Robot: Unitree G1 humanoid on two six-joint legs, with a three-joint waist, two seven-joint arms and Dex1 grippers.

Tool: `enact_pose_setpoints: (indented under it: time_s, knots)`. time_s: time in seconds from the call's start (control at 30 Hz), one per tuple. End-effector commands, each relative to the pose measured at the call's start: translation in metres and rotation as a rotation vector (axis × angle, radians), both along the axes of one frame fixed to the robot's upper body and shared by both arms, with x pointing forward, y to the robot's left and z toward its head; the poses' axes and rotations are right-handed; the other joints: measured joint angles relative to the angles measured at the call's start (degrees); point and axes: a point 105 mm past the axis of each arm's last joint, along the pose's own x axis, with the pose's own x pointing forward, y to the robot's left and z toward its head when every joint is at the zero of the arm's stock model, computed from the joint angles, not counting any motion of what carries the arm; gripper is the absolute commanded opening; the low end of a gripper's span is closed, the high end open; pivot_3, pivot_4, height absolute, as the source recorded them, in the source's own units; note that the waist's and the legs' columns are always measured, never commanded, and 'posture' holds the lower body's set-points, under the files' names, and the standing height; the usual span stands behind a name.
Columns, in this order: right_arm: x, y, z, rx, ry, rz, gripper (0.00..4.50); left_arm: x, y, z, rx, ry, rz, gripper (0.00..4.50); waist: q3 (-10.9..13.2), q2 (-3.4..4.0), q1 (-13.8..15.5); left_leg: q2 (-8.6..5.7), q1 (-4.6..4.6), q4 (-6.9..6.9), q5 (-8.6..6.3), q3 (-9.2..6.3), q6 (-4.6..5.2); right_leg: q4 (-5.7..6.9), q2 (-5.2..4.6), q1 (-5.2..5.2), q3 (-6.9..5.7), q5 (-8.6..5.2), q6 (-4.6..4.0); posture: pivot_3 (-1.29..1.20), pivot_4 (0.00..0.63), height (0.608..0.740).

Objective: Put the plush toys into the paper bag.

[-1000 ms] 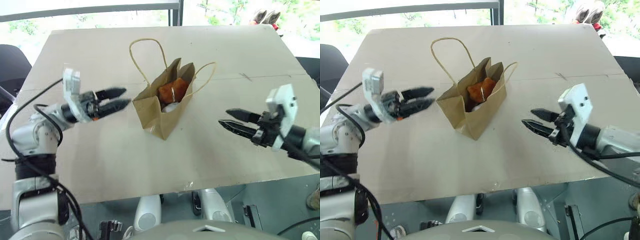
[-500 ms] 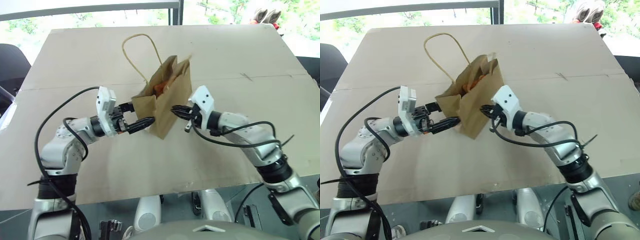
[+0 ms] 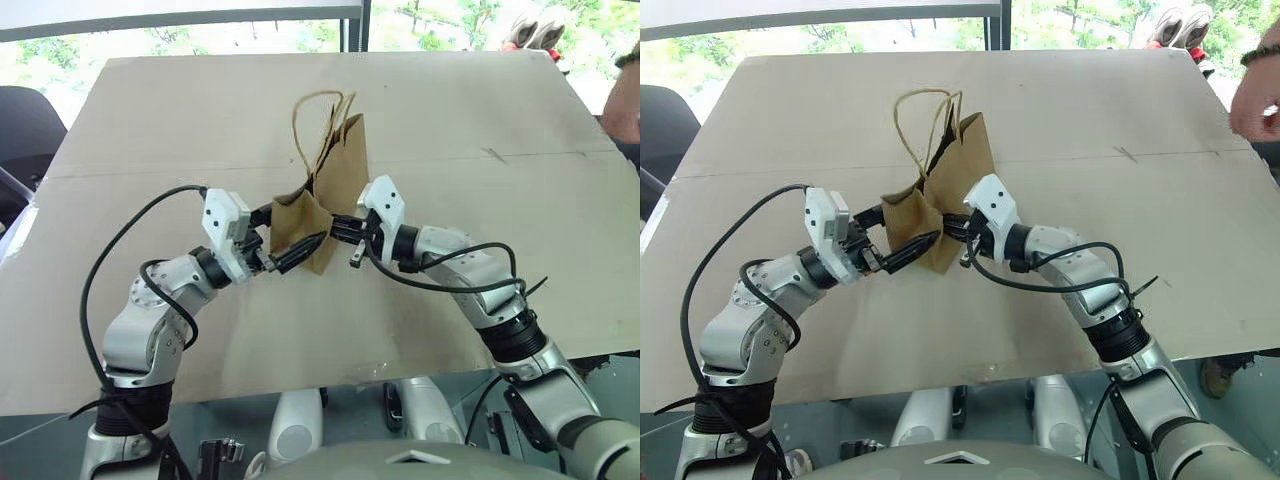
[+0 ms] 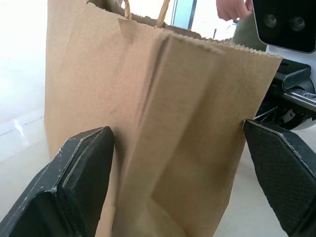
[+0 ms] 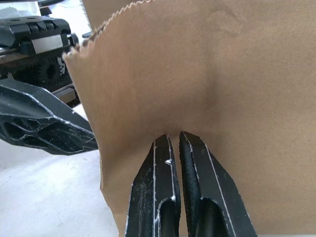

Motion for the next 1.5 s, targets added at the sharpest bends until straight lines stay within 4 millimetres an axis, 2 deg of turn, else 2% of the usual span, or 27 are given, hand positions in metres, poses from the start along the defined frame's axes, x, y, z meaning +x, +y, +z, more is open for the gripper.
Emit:
enact_pose_setpoints:
  time_s: [0.03, 0.33, 0.57, 0.7, 0.97, 1.07, 1.2, 1.33, 1.37, 1.43, 1.47, 1.5]
  knots:
    - [0.000, 0.000, 0.015, 0.042, -0.046, 0.006, 0.04, -0.003, 0.000, 0.009, 0.016, -0.059, -0.010, 4.50, 0.00, 0.00, 0.00, 0.00, 0.00, 0.00, 0.00, 0.00, 0.00, 0.00, 0.00, 0.00, 0.00, -0.06, -0.10, 0.00, 0.150, 0.740]
    - [-0.001, -0.002, 0.016, 0.064, -0.033, -0.001, 0.04, -0.005, -0.011, 0.004, 0.008, -0.080, 0.009, 4.50, 0.00, 0.00, 0.02, 0.00, -0.01, 0.00, 0.00, 0.02, 0.00, 0.00, 0.00, 0.01, 0.01, -0.04, -0.07, 0.00, 0.150, 0.740]
    - [-0.003, -0.001, 0.019, 0.077, -0.026, 0.006, 0.04, -0.010, 0.002, 0.000, 0.063, -0.118, 0.010, 4.50, 0.00, 0.01, -0.01, 0.00, 0.00, 0.00, 0.00, 0.02, 0.00, 0.01, 0.00, 0.00, 0.01, -0.06, -0.10, 0.00, 0.150, 0.740]
    - [-0.004, -0.001, 0.020, 0.080, -0.023, 0.011, 0.04, -0.011, 0.003, 0.000, 0.062, -0.116, 0.025, 4.50, 0.00, 0.01, 0.07, 0.00, -0.01, 0.00, 0.00, 0.02, 0.00, 0.01, -0.01, 0.00, 0.00, -0.06, -0.11, 0.00, 0.150, 0.740]
    - [-0.009, -0.001, 0.016, 0.077, -0.006, 0.026, 0.04, 0.005, -0.012, 0.002, -0.038, -0.073, 0.189, 4.50, -0.01, 0.00, 0.04, -0.01, 0.00, 0.03, 0.00, 0.02, 0.00, 0.02, -0.01, 0.02, 0.01, 0.06, 0.10, 0.00, 0.150, 0.740]
    - [-0.010, -0.003, 0.016, 0.077, -0.009, 0.020, 0.00, 0.005, -0.016, 0.002, -0.063, -0.058, 0.180, 3.69, -0.01, 0.00, 0.03, -0.01, 0.00, 0.02, 0.00, 0.00, 0.00, 0.03, 0.00, 0.02, 0.00, 0.06, 0.10, 0.00, 0.150, 0.740]
    - [-0.020, -0.024, 0.022, 0.082, -0.052, -0.018, 0.00, 0.008, -0.016, 0.006, -0.051, -0.082, 0.126, 1.77, -0.01, -0.01, 0.17, -0.01, -0.01, 0.02, 0.00, -0.01, 0.00, 0.04, 0.01, 0.01, 0.00, 0.05, 0.10, 0.00, 0.150, 0.740]
    - [-0.032, -0.045, 0.032, 0.104, -0.136, -0.068, 0.00, 0.015, -0.012, 0.010, -0.028, -0.097, 0.049, 0.30, -0.01, 0.00, 0.46, -0.04, -0.01, 0.09, 0.00, -0.02, -0.01, 0.03, -0.02, 0.04, -0.02, -0.02, -0.02, 0.00, 0.150, 0.740]
    - [-0.038, -0.061, 0.032, 0.091, -0.148, -0.088, 0.00, 0.017, -0.012, 0.013, -0.016, -0.100, -0.029, 0.05, -0.01, 0.00, 0.67, -0.05, -0.01, 0.09, 0.00, 0.00, -0.01, 0.03, -0.02, 0.05, 0.00, -0.08, -0.12, 0.00, 0.150, 0.740]
    - [-0.050, -0.088, 0.026, -0.015, -0.154, -0.135, 0.00, 0.021, -0.012, 0.017, 0.037, -0.123, -0.184, 0.05, 0.00, 0.02, 1.30, -0.06, -0.01, 0.10, 0.00, -0.05, -0.01, 0.01, -0.03, 0.08, -0.07, -0.09, -0.13, 0.00, 0.150, 0.740]
    - [-0.060, -0.098, 0.024, -0.062, -0.149, -0.127, 0.54, 0.023, -0.010, 0.017, 0.074, -0.128, -0.253, 0.00, 0.00, 0.03, 1.52, -0.07, -0.02, 0.11, 0.00, -0.04, -0.01, 0.00, -0.03, 0.07, -0.07, -0.09, -0.13, 0.00, 0.150, 0.740]
    - [-0.066, -0.106, 0.024, -0.084, -0.150, -0.139, 0.84, 0.025, -0.008, 0.016, 0.101, -0.131, -0.299, 0.00, 0.00, 0.03, 1.49, -0.08, -0.01, 0.12, 0.00, -0.01, -0.01, -0.05, -0.04, 0.08, -0.05, -0.09, -0.14, 0.00, 0.150, 0.740]
